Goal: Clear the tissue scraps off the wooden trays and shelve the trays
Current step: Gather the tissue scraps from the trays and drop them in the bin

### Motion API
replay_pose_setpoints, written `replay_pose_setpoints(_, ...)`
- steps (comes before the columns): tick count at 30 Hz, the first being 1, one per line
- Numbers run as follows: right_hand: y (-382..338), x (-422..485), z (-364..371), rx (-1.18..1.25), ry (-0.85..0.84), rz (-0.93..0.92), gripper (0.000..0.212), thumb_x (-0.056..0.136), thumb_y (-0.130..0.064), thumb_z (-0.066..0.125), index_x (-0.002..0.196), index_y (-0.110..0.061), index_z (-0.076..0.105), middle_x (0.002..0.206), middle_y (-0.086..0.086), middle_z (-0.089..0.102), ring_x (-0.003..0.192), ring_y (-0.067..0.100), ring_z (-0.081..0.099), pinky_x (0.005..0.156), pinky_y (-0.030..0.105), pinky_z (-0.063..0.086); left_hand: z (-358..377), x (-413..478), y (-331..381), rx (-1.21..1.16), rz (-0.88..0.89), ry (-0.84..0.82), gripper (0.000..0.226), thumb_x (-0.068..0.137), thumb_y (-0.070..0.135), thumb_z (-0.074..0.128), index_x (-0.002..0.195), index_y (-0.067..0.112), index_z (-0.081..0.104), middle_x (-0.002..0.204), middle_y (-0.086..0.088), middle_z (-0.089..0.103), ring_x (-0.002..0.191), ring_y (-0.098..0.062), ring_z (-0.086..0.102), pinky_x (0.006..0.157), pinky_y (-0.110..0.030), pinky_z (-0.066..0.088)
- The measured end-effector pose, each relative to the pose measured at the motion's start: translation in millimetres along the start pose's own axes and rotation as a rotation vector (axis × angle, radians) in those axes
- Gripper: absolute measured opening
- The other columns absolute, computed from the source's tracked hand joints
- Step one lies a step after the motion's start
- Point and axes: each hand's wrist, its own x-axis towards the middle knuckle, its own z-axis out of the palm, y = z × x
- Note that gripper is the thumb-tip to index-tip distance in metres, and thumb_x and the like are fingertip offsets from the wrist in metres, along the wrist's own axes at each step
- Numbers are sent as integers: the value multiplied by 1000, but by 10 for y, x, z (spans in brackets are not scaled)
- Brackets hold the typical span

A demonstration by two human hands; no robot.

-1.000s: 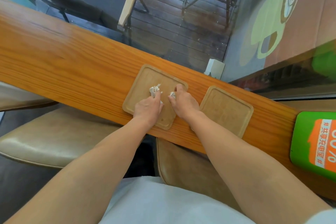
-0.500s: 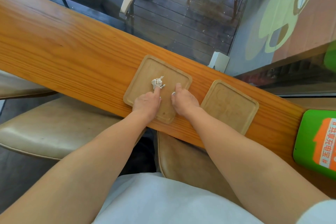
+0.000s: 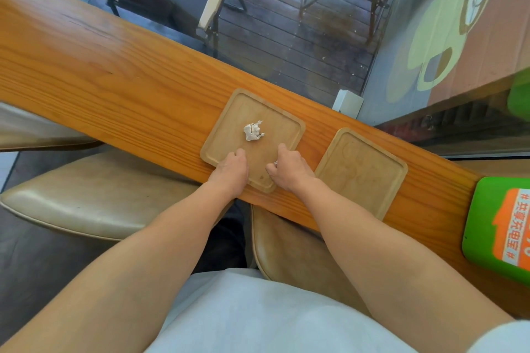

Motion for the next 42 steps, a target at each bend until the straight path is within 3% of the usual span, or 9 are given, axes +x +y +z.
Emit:
replay_pose_setpoints(6, -41, -32, -71, -65, -36, -80, 18, 88, -20, 39, 89, -13, 56, 91, 11, 60, 77, 29, 55, 64, 36, 46, -65, -113, 25, 18, 11, 29, 19, 92, -5, 41, 91, 14, 35, 88, -15, 56, 72, -29, 52, 59, -38, 39)
replay_pose_setpoints(10, -34, -47, -76, -82, 26, -106, 25, 88, -16, 37, 84, -12, 62, 94, 7, 58, 81, 29, 54, 66, 35, 41, -110, -124, 50, 8, 9, 107, 14, 101, 25, 45, 94, 15, 37, 81, -9, 59, 67, -26, 56, 54, -36, 38)
replay_pose_setpoints(15, -53, -22, -111, -67, 78, -99, 24, 85, -20, 37, 71, -16, 57, 87, 4, 54, 79, 29, 55, 65, 36, 41, -178, -50, 43, 99, -41, 131, 43, 99, 53, 38, 85, 15, 53, 82, -7, 62, 75, -26, 59, 61, -37, 42)
replay_pose_setpoints(19, -86, 64, -135, -82, 125, -107, 28, 88, -34, 41, 66, -18, 50, 82, 4, 53, 73, 28, 55, 65, 38, 45, -204, 4, 37, 41, -23, 153, 44, 97, 51, 44, 70, 17, 47, 80, -8, 61, 76, -28, 59, 60, -36, 41)
replay_pose_setpoints(25, -123, 273, -175, -116, 165, -117, 29, 96, -38, 44, 79, -16, 53, 85, 4, 57, 74, 25, 55, 62, 36, 44, -295, 111, 79, 104, 2, 206, 33, 97, 49, 47, 97, 16, 48, 86, -9, 62, 76, -29, 58, 62, -38, 43)
replay_pose_setpoints(31, -256, 463, -229, 35, 220, -136, 14, 92, -32, 56, 95, -19, 52, 84, 1, 58, 72, 24, 54, 58, 35, 42, -353, 248, 77, 56, -13, 283, 40, 91, 47, 61, 109, 18, 41, 84, -9, 64, 72, -30, 63, 56, -38, 45)
replay_pose_setpoints(37, -340, 609, -243, 88, 169, -156, 22, 92, -26, 58, 114, -27, 56, 102, 6, 65, 86, 26, 59, 66, 37, 49, -347, 425, 14, 68, 93, 309, 38, 89, 44, 64, 115, 23, 45, 84, -7, 67, 70, -28, 63, 53, -32, 38)
replay_pose_setpoints(39, -346, 634, -230, 83, 132, -150, 18, 93, -25, 57, 111, -28, 60, 102, 6, 65, 88, 27, 60, 71, 40, 52, -347, 472, -4, 68, 109, 312, 31, 90, 42, 62, 112, 25, 47, 85, -6, 68, 67, -25, 58, 53, -31, 35)
replay_pose_setpoints(42, -350, 651, -201, 80, 124, -146, 10, 93, -26, 54, 100, -26, 62, 95, 4, 64, 84, 27, 59, 66, 37, 49, -337, 505, -29, 55, 121, 312, 20, 92, 39, 60, 103, 25, 49, 85, -6, 68, 69, -27, 58, 54, -32, 35)
